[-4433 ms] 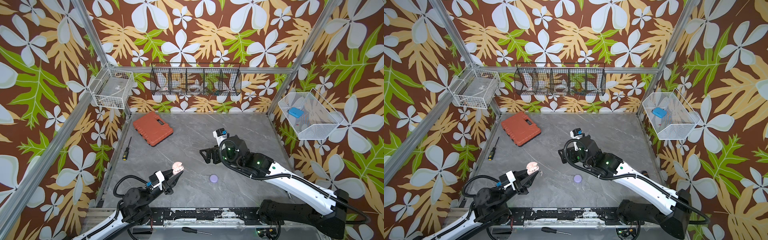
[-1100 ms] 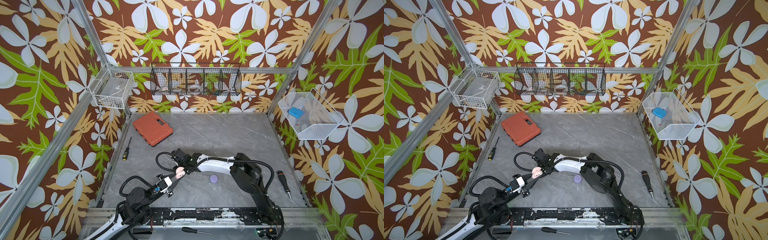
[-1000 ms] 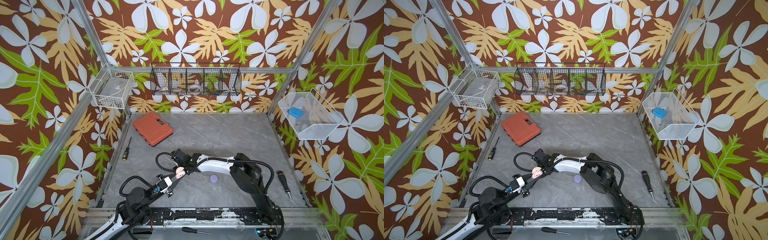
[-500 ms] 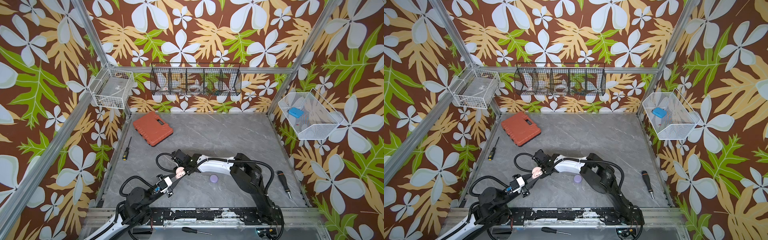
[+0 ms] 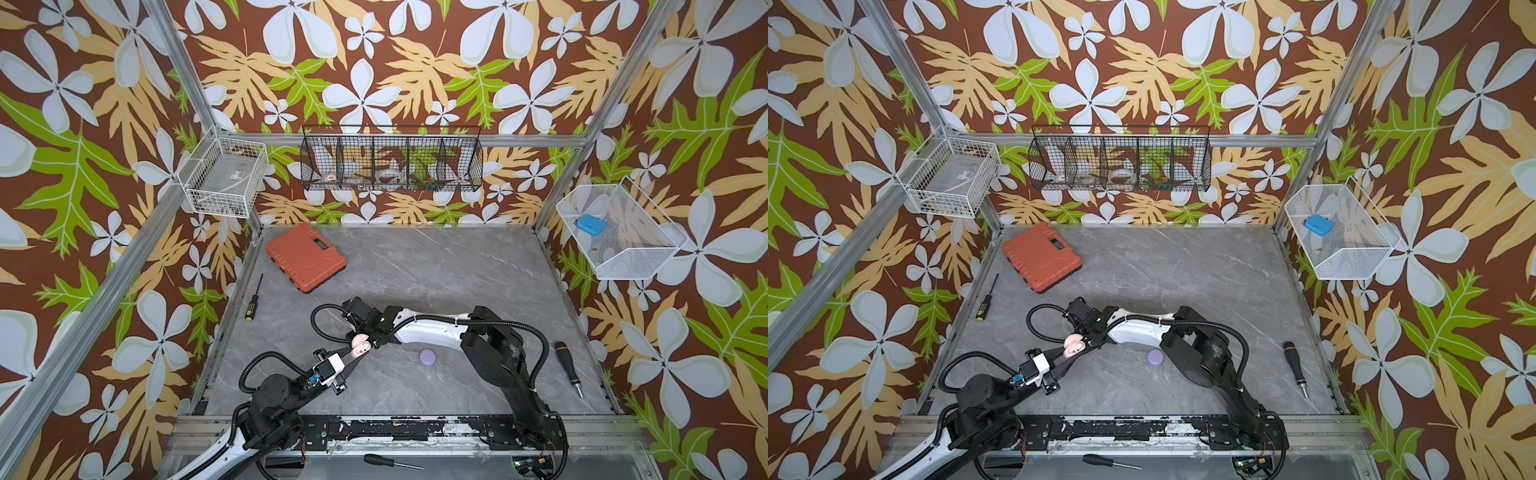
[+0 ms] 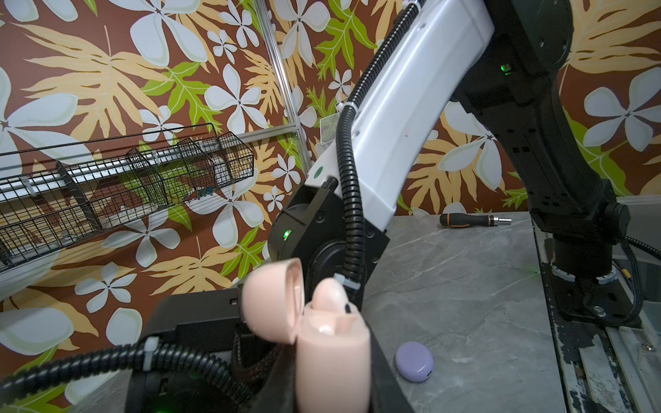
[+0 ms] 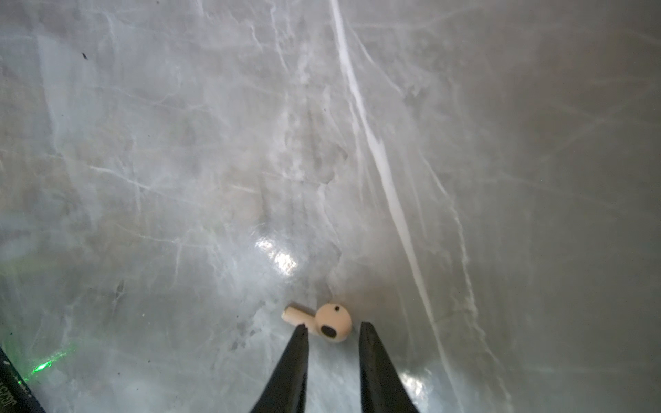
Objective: Insert wireless bluetooth earbuds into charging case
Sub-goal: Pick up the wireless bluetooth earbud from the center of the table.
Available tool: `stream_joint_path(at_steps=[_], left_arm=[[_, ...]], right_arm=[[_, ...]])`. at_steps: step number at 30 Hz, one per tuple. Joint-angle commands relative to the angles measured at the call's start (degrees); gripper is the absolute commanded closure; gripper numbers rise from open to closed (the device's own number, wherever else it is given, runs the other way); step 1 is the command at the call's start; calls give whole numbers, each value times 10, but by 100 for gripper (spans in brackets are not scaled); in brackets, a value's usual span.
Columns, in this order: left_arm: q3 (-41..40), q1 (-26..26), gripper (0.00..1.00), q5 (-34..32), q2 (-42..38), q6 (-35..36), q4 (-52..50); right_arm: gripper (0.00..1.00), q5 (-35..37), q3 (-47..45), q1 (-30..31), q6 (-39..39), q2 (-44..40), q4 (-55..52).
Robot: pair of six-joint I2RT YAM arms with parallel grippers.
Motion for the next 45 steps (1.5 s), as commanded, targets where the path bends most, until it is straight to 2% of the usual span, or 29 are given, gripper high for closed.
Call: stream_joint_path(at_steps=[1,19,34,45], left_arm=[[2,1,100,4,-51,4,4],[3,1,100,7,-51,5,2],[2,1,100,7,-51,6,2],[1,1,100,4,-51,6,2]], right_arm=[[75,6,9,-1,-1,7,-4],[80,10,19,0,-1,22,-8],[86,18,12,-1,-4,6,-7],[87,22,-15,-3,-14,-17,-1]])
